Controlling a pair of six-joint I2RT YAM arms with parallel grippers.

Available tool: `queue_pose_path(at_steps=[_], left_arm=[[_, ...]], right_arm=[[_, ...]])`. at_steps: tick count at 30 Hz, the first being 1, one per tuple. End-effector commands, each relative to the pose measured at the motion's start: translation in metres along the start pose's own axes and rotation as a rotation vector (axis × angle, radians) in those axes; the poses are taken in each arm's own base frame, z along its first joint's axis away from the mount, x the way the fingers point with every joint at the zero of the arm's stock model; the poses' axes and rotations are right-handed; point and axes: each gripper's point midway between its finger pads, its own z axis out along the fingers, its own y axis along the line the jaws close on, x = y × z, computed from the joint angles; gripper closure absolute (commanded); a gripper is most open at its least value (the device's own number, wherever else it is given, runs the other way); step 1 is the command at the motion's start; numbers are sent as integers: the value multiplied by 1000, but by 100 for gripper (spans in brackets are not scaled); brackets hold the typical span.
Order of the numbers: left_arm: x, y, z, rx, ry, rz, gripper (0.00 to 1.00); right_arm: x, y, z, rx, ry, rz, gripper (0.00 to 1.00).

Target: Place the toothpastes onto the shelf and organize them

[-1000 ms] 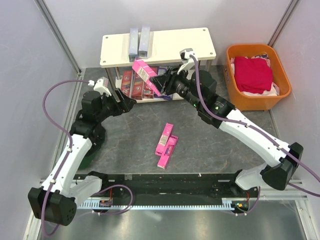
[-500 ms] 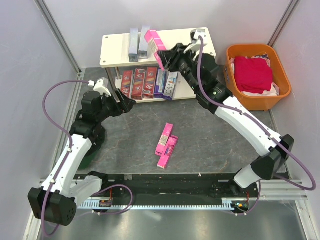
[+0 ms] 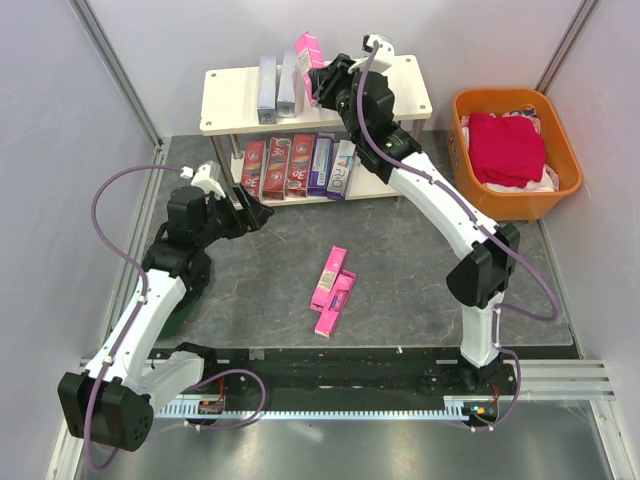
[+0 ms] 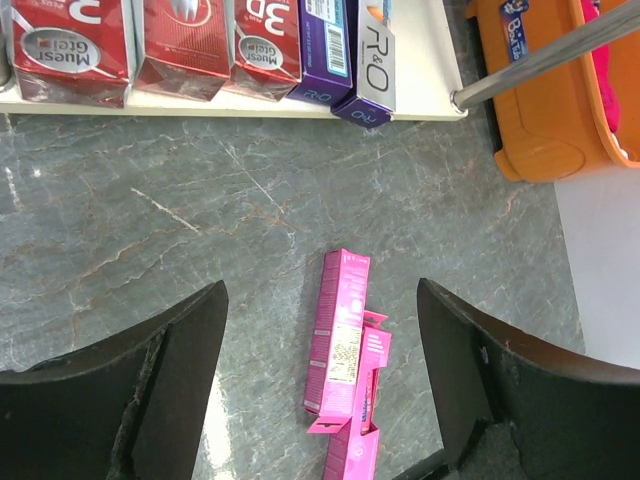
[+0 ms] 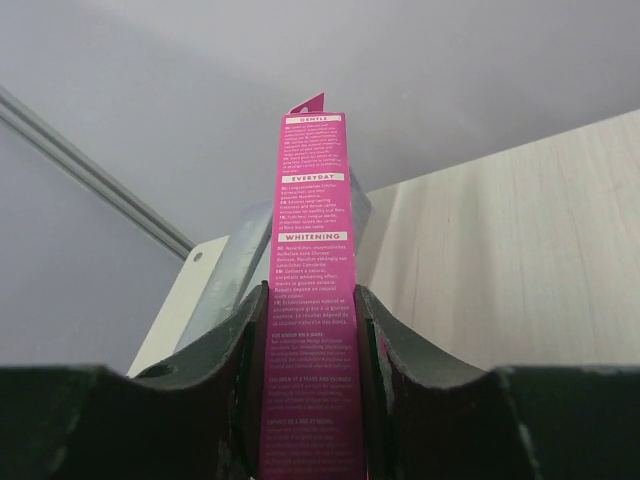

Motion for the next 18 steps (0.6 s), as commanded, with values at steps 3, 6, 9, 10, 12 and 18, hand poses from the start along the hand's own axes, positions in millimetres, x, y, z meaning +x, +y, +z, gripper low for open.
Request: queue_pose_path(at_steps=[3, 6, 9, 10, 12, 18], left_arm=[[-3, -7, -1, 47, -16, 6, 17], [-4, -9, -2, 53, -17, 4, 17], [-3, -8, -1, 52, -16, 7, 18], [-3, -8, -1, 50, -13, 6, 18], [-2, -7, 0, 48, -12, 7, 18], [2, -3, 2, 35, -2, 3, 18]], right_arm=[[-29, 13, 9, -1, -85, 87, 74], [-19, 12, 12, -3, -66, 93, 72], [-7, 12, 15, -20, -35, 89, 67], [1, 10, 14, -17, -5, 80, 65], [6, 8, 12, -17, 10, 78, 47], [8, 0, 5, -11, 27, 58, 14]])
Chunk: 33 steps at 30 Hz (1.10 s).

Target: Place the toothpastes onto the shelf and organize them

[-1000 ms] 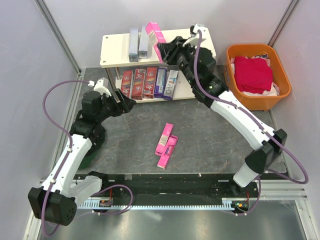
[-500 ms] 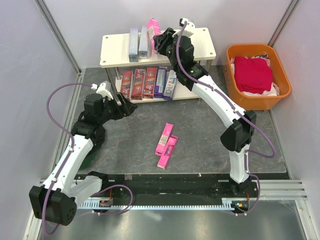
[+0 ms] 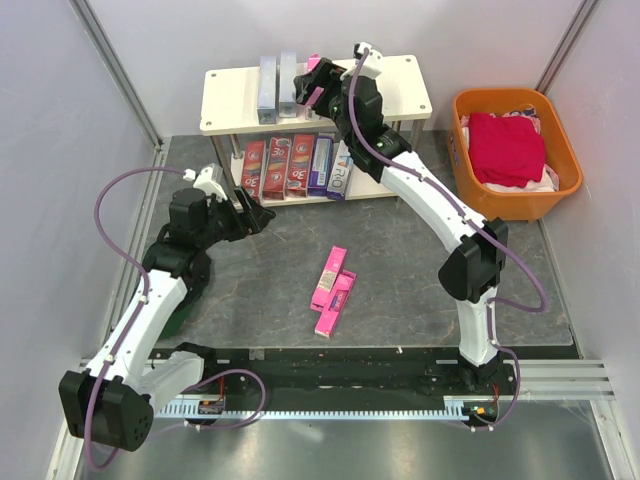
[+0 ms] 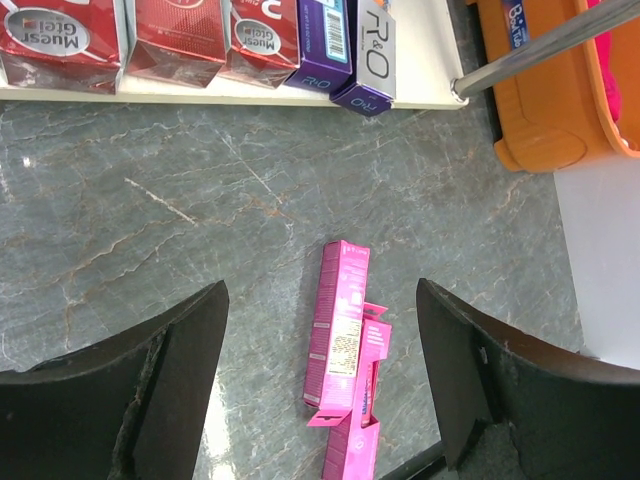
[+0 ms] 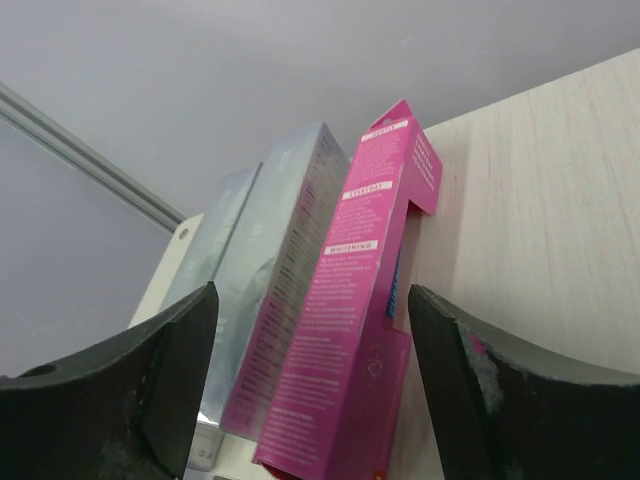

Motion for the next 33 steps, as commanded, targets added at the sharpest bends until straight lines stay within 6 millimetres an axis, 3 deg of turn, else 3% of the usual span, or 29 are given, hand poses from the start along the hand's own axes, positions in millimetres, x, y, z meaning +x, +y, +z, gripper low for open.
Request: queue_pose_path(at_steps=[1, 11, 14, 20, 26, 33], left_arm=[[-6, -4, 1, 25, -23, 7, 18], [-4, -2, 2, 23, -19, 7, 18], [-3, -3, 1, 28, -17, 15, 18], [1, -8, 1, 67, 1, 60, 17], [9, -6, 6, 74, 20, 75, 16], [25, -15, 25, 83, 84, 122, 16]], right_arm=[[-26, 10, -12, -38, -37, 5, 12], [-32, 1, -14, -53, -42, -8, 9], [-39, 2, -25, -70, -52, -20, 6], [-56, -4, -68, -82, -82, -36, 2], [-70, -14, -127, -89, -85, -41, 2], [-36, -41, -167, -72, 19, -43, 2]])
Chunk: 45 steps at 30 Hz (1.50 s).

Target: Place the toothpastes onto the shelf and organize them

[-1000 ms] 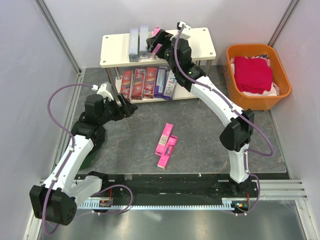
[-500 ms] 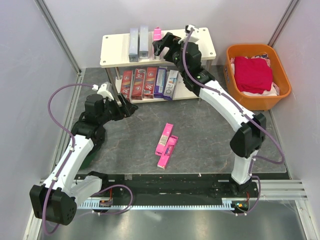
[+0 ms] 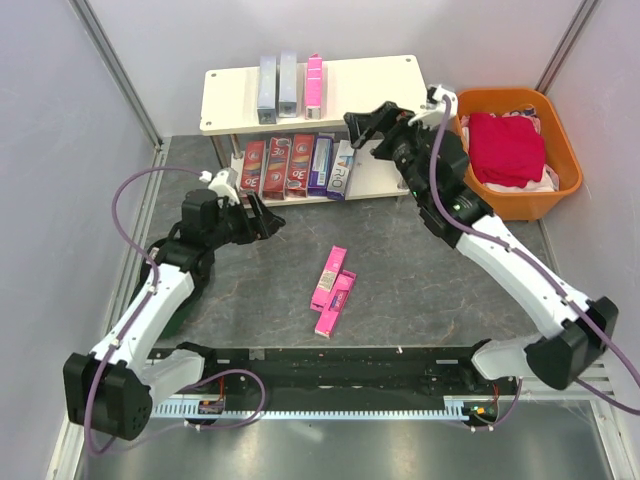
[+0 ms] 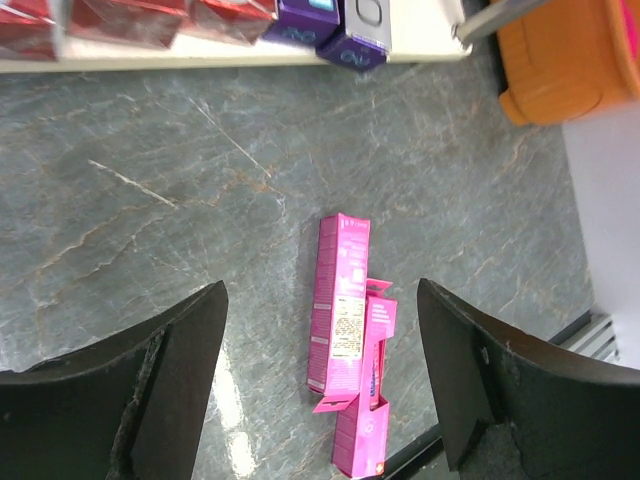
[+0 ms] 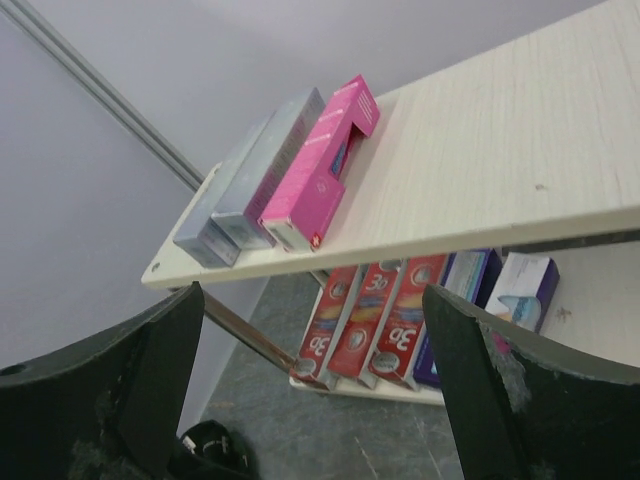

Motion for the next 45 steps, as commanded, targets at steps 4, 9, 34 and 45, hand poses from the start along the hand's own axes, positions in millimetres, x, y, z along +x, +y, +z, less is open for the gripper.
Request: queue_pose_path(at_steps=[4, 9, 34, 45], left_arm=[[10, -16, 29, 27, 49, 109, 16], [31, -16, 54, 12, 116, 129, 16], [134, -39, 149, 18, 400, 251, 21], [160, -28, 172, -104, 423, 319, 41]], right_arm=[[51, -36, -37, 50, 125, -10, 2], [98, -75, -62, 131, 227, -44, 2], [220, -143, -109, 248, 519, -14, 2], [216, -148, -114, 271, 513, -22, 2]])
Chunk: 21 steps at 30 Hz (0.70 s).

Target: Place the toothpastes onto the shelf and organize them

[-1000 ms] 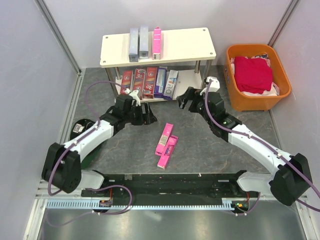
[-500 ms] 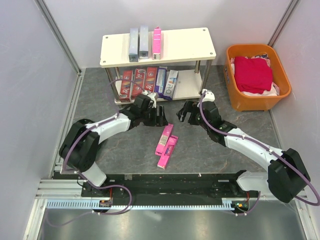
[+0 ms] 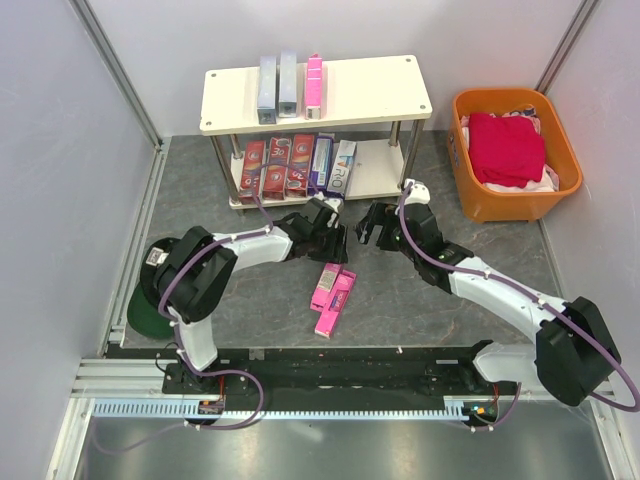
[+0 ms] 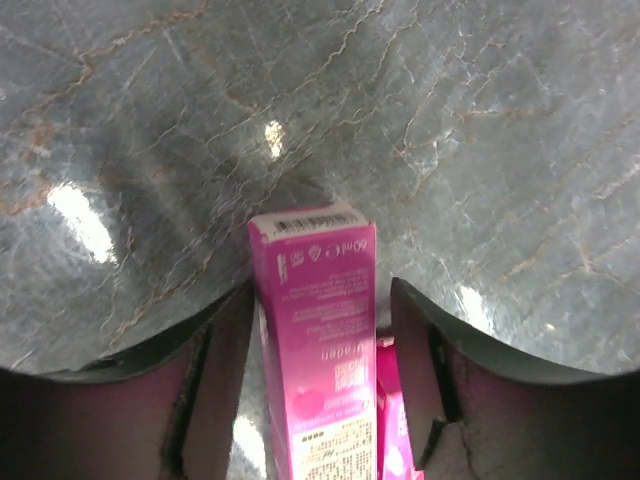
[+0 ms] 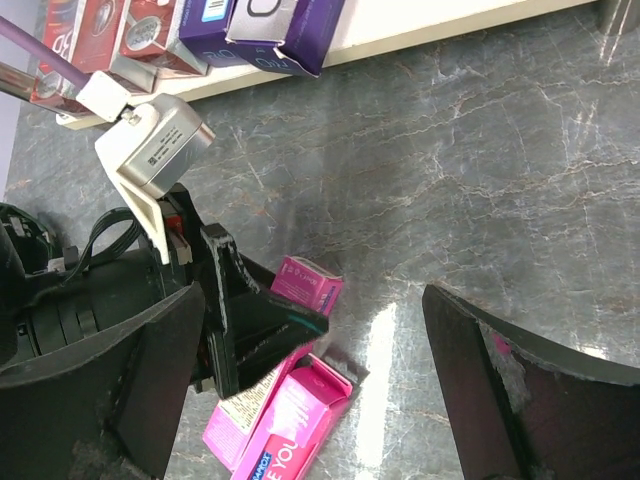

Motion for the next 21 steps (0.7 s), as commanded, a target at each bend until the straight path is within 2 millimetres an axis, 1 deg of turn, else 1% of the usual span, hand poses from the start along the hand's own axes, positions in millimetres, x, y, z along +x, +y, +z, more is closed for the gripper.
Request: queue_pose_path(at_steps=[1, 2, 4, 7, 8, 11, 12, 14, 15, 17, 18, 19, 20, 21], left_arm=[[-17, 5, 7, -85, -55, 57, 47], [-14, 7, 8, -99, -45, 58, 51], [-16, 12, 8, -134, -59, 55, 58], [-21, 15, 0, -156, -84, 52, 62], [-28, 11, -7, -150, -108, 53, 62], [-36, 10, -18, -149, -140, 54, 64], [-42, 8, -26, -139, -161, 51, 64], [-46, 7, -33, -128, -176, 44, 64], [-51, 6, -41, -109, -190, 35, 64], [-56, 6, -49, -84, -203, 20, 64], [-54, 9, -52, -60, -196, 3, 64], [-62, 5, -62, -30, -226, -3, 64], [-65, 6, -66, -10, -236, -20, 64], [-59, 3, -69, 42, -219, -30, 64]], right_arm=[[-5, -1, -5, 3, -25, 12, 2], [-5, -2, -5, 5, -27, 12, 2], [-6, -1, -6, 5, -28, 8, 2], [-7, -1, -7, 4, -31, 10, 2], [-7, -1, -7, 4, -31, 8, 2], [-8, 0, -8, -2, -34, 9, 2], [-10, 2, -9, -6, -37, 10, 2], [-11, 4, -10, -14, -38, 8, 2], [-13, 5, -11, -20, -41, 7, 2], [-14, 8, -11, -32, -42, 0, 2], [-15, 11, -12, -46, -40, -2, 2], [-15, 13, -12, -54, -39, -6, 2], [-16, 15, -13, -65, -39, -9, 2], [-15, 19, -13, -86, -29, -16, 2]])
